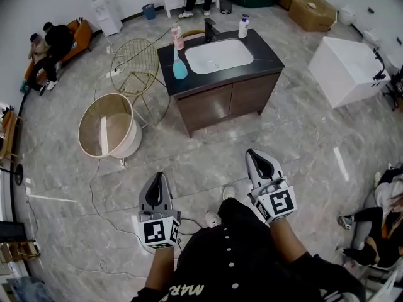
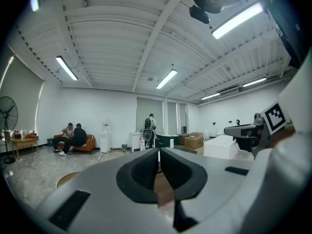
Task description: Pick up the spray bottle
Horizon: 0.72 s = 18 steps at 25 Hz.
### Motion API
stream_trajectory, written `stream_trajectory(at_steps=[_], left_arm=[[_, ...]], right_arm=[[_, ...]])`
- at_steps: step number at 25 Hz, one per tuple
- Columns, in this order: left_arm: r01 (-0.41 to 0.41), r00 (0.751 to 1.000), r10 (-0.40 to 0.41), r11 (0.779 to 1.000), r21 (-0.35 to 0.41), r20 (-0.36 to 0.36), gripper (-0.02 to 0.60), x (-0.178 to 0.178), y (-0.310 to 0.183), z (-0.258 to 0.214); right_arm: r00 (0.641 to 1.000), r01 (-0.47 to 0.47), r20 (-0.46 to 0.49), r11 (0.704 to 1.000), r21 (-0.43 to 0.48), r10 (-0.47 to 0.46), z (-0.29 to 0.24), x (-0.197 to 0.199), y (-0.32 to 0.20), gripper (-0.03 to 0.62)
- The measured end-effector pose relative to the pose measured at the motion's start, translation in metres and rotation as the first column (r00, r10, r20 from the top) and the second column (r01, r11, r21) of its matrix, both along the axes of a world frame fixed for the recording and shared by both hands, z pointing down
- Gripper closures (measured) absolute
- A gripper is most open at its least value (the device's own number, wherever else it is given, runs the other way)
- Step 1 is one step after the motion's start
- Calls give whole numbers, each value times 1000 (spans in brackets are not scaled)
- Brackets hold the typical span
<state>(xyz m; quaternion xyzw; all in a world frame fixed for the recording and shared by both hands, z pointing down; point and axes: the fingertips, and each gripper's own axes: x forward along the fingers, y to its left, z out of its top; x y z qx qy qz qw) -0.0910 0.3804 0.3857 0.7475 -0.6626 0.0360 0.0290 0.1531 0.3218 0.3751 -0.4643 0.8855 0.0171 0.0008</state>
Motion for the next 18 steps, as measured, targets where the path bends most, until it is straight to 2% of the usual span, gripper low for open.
stream_trajectory(at_steps=[9, 18], left_arm=[[7, 1000, -7, 1000, -24, -1, 561, -11, -59, 11], [62, 998, -61, 998, -25, 2, 561, -32, -163, 9]], right_arm=[[1000, -1, -2, 999, -32, 1, 13, -8, -62, 600], [998, 60, 1, 998, -4, -60, 7, -34, -178, 599]])
